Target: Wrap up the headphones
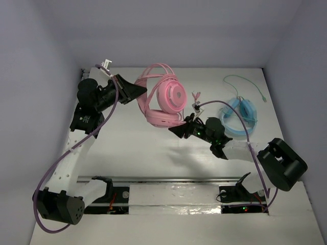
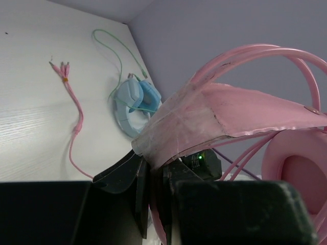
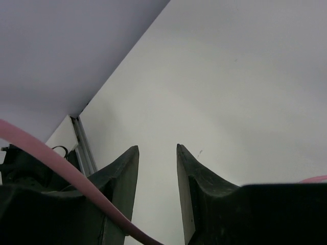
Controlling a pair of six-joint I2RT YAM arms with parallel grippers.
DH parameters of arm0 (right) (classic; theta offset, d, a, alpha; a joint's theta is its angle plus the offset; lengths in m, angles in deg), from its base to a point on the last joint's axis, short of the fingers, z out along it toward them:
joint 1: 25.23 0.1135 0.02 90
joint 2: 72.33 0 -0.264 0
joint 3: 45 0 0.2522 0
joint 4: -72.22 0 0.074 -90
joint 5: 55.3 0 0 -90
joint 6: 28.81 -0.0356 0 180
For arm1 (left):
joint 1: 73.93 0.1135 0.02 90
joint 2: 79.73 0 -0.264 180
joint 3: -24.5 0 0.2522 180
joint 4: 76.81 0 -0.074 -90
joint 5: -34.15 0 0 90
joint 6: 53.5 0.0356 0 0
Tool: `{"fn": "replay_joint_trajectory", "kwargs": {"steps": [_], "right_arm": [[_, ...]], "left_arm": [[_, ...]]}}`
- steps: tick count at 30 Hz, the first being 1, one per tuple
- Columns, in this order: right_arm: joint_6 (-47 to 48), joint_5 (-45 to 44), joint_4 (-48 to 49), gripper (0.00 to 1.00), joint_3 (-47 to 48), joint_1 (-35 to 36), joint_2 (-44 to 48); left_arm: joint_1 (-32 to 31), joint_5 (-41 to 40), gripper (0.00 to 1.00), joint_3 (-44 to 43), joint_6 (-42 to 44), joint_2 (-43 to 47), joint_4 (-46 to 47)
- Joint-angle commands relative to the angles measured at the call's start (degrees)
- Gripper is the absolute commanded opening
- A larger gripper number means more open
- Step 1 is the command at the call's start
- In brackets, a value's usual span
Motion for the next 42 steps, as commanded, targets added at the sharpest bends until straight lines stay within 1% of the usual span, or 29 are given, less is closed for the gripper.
{"fn": "replay_joint_trajectory", "kwargs": {"steps": [1,7,12,17,21,22,24,25,27,28,29,31,33,34,35,36,37,39,40,42], "right_arm": [[1.1,0.3,6.8,0.42,0.6,-0.1,-0.5],[4.8,1.8,4.5,0.45,3.1,-1.1,-0.9],[6.1,2.7,3.6,0.45,4.5,-1.7,-1.6],[3.1,3.2,8.4,0.44,2.5,-1.7,-3.8],[-0.7,5.6,14.4,0.43,1.0,-1.7,-8.1],[-1.1,6.0,14.6,0.36,1.2,-1.7,-8.8],[-3.1,6.5,14.4,0.31,1.6,-1.7,-10.1],[-3.9,6.6,14.8,0.25,1.5,-0.6,-10.3],[-4.6,5.2,12.4,0.21,2.5,0.8,-11.2],[-4.2,4.3,8.9,0.18,3.2,1.7,-11.5],[-3.8,3.2,7.2,0.16,4.9,3.7,-11.8],[-3.7,1.3,2.9,0.14,6.4,6.0,-12.6],[-3.4,-1.7,0.0,0.13,9.3,9.9,-13.1],[-3.2,-3.1,-3.3,0.11,10.4,11.4,-13.4],[-3.2,-5.4,-5.0,0.11,11.6,12.6,-13.6],[-3.2,-6.1,-6.5,0.1,13.9,15.1,-13.9],[-3.4,-6.6,-9.4,0.1,15.0,16.3,-14.4],[-3.5,-8.3,-12.1,0.09,16.8,20.1,-14.5],[-3.5,-8.8,-14.6,0.09,18.3,21.3,-14.6],[-3.9,-10.0,-16.8,0.08,19.3,23.3,-14.3]], "left_arm": [[1.0,3.5,0.0,-3.1,-8.5,1.8,9.1],[2.7,6.1,0.0,-3.0,-13.3,2.0,12.3],[3.9,6.5,0.0,-5.8,-13.9,2.1,11.8],[5.9,7.2,0.0,-7.2,-16.0,1.9,12.9],[5.9,6.7,0.0,-4.9,-19.9,1.6,17.5],[5.9,5.3,0.0,-4.5,-20.0,1.7,17.9],[5.9,2.9,0.0,-3.2,-21.2,1.7,18.6],[5.9,2.0,0.0,-2.3,-22.4,1.9,20.7],[5.9,-0.3,0.0,0.6,-25.1,2.0,23.5],[5.9,-1.4,0.0,1.7,-27.8,2.3,26.3],[5.9,-2.4,0.0,3.9,-29.2,2.5,28.0],[5.9,-5.2,0.0,5.5,-32.1,2.7,30.8],[5.9,-9.2,0.0,7.8,-32.8,3.9,31.0],[5.9,-10.5,0.0,8.8,-33.1,4.2,31.7],[5.9,-11.8,0.0,10.1,-33.0,4.8,31.8],[5.9,-15.5,0.0,10.4,-32.3,5.8,31.1],[5.9,-17.4,0.0,10.6,-31.1,6.3,28.8],[5.9,-20.9,0.0,10.0,-26.4,7.0,26.4],[5.9,-25.9,0.0,9.4,-24.3,7.8,22.8],[5.3,-31.5,0.0,9.3,-19.9,8.9,21.2]]}}
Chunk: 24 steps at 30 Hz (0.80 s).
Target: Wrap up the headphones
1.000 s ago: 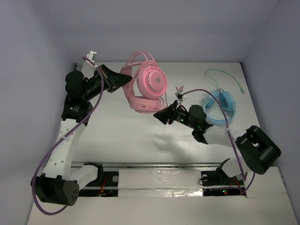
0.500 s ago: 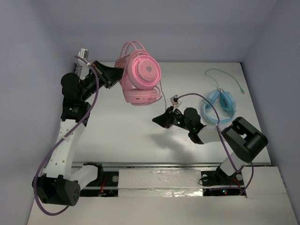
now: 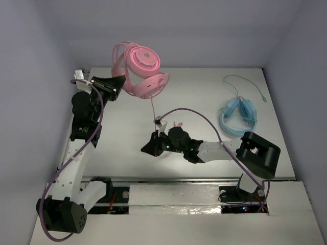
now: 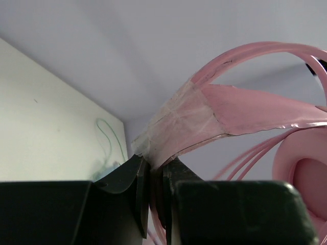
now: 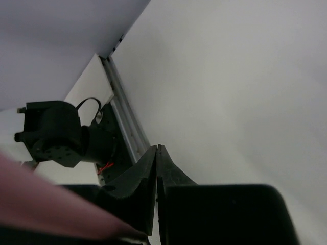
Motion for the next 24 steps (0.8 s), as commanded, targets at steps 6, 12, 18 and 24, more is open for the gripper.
{"fn": "replay_joint_trajectory", "kwargs": {"steps": [6,12,18,24], "right_arm": [[1.1,-7.4,-15.7,0.08,6.4,10.4,3.7],[3.5,-9.8,-29.2,0.08,10.6,17.6,8.0],[6.4,-4.6,-42.6,0.09,18.1,19.8,8.0],[12.0,-1.8,-56.4,0.07,27.6,19.8,7.7]], "left_arm": [[-0.8,-22.1,0.0,-0.5,11.6,5.7,-2.7],[-1.4,-31.9,0.0,-0.6,21.6,5.7,-8.3],[-9.1,-41.2,0.0,-1.9,29.1,4.0,-13.1],[-21.4,-53.2,0.0,-2.7,36.7,1.1,-20.6]]}}
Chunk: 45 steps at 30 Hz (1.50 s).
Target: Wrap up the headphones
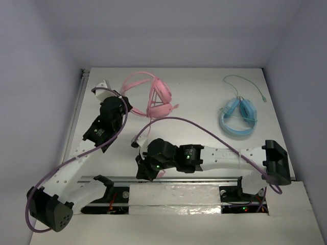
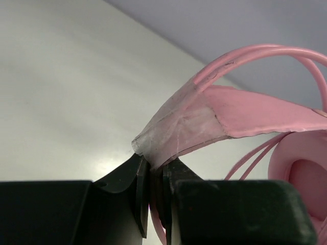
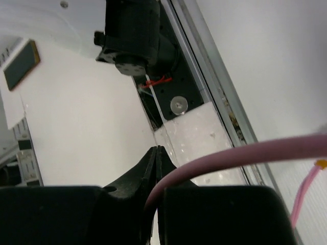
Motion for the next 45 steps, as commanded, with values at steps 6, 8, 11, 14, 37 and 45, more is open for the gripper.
{"fn": "replay_joint_trajectory", "kwargs": {"steps": [6,8,11,14,37,45], "right_arm": [[10.2,-3.1,-23.1,0.06,10.6,0.3,6.6],[12.0,-4.0,-26.5,0.05,11.8,0.3,8.0],[14.7,-6.0,-30.9,0.05,14.2,-1.3,8.4],[17.4,-7.9,-35.1,0.04,15.9,-3.3,8.4],[18.2,-29.1,-35.6,0.01,11.4,-22.4,15.0],[14.5,-34.9,-27.0,0.09,2.7,-24.2,19.1]], "left_arm": [[-6.0,-4.4,0.0,-2.2,10.0,-0.4,-10.5],[-8.3,-4.0,0.0,-2.4,12.8,-1.2,-13.9],[-11.1,-1.2,0.0,-3.0,18.1,-3.3,-17.0],[-14.6,0.8,0.0,-4.7,20.3,-7.3,-22.4],[-9.6,33.5,0.0,-3.1,30.2,-2.3,-16.4],[-3.0,47.7,0.0,-3.2,28.6,-1.5,-13.0]]}}
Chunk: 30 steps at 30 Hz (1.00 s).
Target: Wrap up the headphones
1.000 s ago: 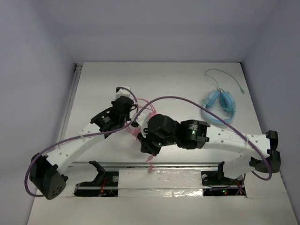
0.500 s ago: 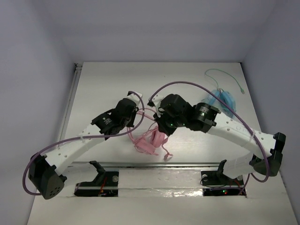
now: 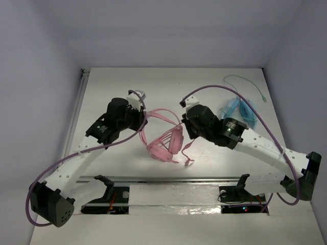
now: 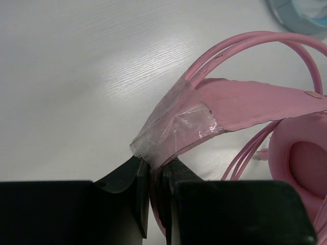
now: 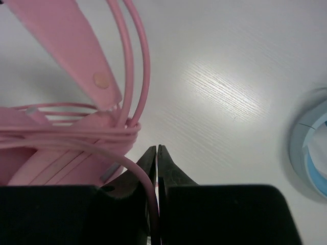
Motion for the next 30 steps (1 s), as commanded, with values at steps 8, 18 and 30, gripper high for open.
{"fn": "replay_joint_trajectory", "kwargs": {"steps": [8,18,30], "right_arm": [[-2.8,3.2,21.7,0.26,-11.5,-8.4,8.3],[-12.0,21.1,54.5,0.41,-31.3,-14.0,14.4],[-15.0,32.8,80.8,0.52,-41.0,-16.1,5.7]], "left_arm": [[3.7,21.7,0.0,-2.7,-4.0,2.2,6.8],[4.9,20.1,0.0,-6.6,-15.2,3.1,12.3],[4.9,16.7,0.0,-9.5,-22.6,4.0,14.8]]}}
